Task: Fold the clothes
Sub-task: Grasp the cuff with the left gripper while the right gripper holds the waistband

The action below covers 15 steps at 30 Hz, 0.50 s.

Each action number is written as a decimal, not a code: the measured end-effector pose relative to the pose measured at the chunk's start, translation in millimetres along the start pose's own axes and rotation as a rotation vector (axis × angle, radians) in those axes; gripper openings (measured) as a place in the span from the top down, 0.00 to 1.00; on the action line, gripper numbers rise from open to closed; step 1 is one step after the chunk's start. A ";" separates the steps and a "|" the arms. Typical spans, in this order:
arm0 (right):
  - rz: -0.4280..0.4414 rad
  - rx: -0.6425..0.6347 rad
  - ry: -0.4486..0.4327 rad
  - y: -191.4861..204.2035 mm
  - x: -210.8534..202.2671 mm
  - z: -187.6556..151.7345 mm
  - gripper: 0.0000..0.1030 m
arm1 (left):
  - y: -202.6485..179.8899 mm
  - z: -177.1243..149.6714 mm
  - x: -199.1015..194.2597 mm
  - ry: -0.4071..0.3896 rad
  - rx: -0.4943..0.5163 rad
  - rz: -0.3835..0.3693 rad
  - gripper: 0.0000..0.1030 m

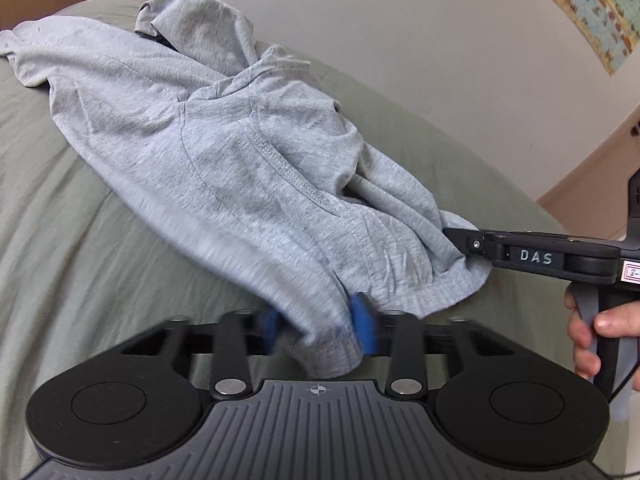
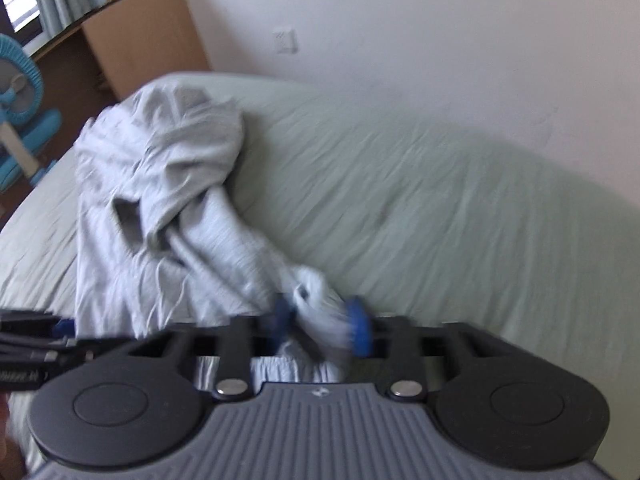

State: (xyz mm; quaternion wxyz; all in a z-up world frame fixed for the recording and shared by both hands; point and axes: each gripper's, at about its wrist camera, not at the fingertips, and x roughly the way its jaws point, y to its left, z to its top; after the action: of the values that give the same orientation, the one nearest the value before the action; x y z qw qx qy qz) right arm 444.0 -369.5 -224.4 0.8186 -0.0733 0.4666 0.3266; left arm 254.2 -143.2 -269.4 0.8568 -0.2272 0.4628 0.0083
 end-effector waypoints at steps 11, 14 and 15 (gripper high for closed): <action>0.095 0.202 0.007 -12.0 -118.3 5.6 0.92 | -96.9 74.1 -104.9 0.040 0.427 0.068 0.80; 0.078 0.324 0.011 -30.2 -185.4 0.1 0.92 | -147.7 97.8 -135.2 0.100 0.550 0.008 0.80; 0.068 0.368 0.012 -38.1 -211.0 -3.3 0.92 | -161.0 102.9 -142.1 0.123 0.574 -0.016 0.80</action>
State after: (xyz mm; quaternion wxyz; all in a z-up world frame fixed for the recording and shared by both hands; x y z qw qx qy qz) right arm 390.5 -498.8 -61.9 0.8038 0.0917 0.5258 0.2627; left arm 290.3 -218.9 -46.5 0.8564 0.0208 0.4956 -0.1432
